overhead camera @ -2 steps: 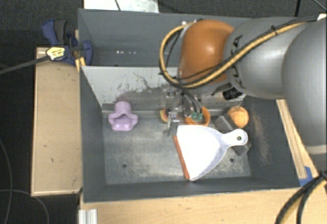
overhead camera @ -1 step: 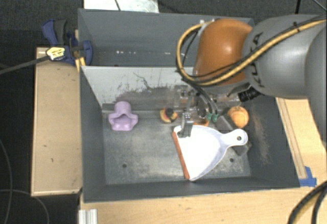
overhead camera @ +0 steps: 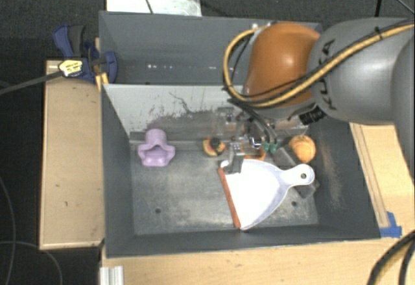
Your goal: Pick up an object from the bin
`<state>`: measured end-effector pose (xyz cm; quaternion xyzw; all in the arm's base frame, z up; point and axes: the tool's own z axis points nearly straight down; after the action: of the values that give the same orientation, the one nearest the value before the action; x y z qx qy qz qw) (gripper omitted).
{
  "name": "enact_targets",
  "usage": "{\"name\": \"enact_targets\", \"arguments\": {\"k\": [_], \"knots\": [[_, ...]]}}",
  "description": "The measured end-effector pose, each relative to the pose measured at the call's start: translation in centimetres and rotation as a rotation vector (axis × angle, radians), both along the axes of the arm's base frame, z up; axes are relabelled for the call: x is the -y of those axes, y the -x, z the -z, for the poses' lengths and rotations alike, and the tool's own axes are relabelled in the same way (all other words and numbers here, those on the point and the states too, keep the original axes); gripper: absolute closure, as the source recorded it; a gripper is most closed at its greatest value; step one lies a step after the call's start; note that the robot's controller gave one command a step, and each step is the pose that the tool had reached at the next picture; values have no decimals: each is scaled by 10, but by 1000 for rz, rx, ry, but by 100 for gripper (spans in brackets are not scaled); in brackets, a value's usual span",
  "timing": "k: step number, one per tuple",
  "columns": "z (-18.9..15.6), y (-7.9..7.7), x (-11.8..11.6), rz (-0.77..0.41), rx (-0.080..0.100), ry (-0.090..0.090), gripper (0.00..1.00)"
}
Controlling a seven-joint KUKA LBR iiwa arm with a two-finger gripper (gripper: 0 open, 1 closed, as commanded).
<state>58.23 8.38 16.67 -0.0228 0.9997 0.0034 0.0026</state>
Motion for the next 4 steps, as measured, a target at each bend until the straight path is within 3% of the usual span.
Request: {"name": "enact_targets", "arguments": {"k": [1,2,3,4], "knots": [[26,-6,62,-204,0,7,0],[37,22,78,-170,-2,8,0],[46,16,89,-249,0,7,0],[48,16,119,-515,3,8,0]]}}
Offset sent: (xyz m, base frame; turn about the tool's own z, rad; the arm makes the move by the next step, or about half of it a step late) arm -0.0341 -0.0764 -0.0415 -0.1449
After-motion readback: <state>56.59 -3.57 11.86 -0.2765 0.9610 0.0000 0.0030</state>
